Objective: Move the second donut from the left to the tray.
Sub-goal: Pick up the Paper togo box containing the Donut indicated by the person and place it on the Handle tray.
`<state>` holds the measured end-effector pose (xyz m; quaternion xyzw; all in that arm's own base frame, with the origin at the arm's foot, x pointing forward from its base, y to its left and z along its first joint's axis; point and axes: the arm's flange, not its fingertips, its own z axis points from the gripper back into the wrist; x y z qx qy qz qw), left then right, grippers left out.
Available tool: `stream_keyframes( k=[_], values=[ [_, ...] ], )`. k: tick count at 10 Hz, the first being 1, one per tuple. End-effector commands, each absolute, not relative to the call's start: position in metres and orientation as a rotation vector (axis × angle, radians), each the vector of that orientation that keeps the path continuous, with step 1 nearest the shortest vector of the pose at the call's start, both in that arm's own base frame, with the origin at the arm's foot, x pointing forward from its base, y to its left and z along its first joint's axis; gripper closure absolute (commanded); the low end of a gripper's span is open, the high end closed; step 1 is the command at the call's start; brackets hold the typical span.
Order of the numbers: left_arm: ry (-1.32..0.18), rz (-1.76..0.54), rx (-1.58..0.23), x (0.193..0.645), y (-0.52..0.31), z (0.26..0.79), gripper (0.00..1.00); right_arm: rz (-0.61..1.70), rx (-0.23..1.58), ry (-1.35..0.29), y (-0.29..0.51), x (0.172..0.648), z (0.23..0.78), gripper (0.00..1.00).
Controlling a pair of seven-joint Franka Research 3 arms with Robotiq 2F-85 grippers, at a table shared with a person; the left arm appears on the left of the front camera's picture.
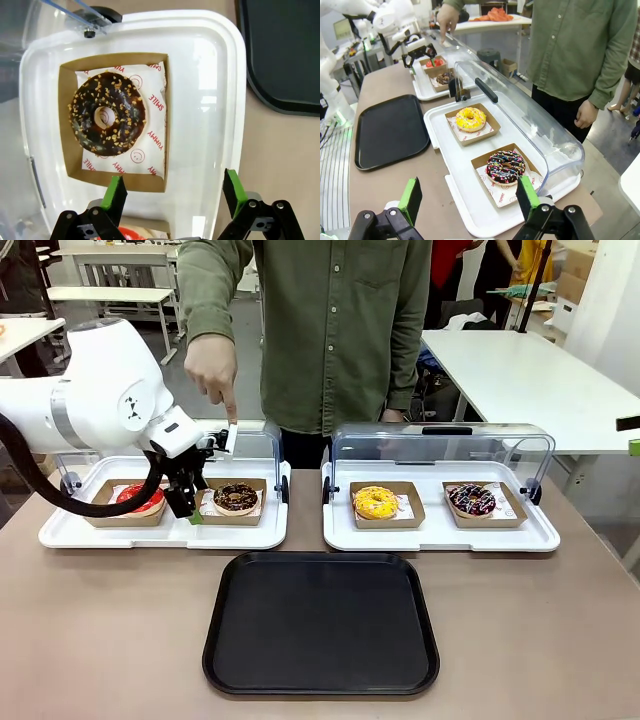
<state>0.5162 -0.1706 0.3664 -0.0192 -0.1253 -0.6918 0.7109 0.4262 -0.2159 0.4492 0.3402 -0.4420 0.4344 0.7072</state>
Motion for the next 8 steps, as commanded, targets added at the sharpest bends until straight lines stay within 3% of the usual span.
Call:
stream_keyframes(
  k=[1,8],
  values=[
    [-0.26,-1.553,-0.019,0.53,-0.169,0.361,0.0,0.975,0.757,-1.002,-0.216,0.428,0.452,0.0],
    [-0.196,-1.551,-0.001,0.556,-0.17,0.327,0.0,0.975,0.757,-1.002,-0.216,0.428,0.452,0.0]
  ],
)
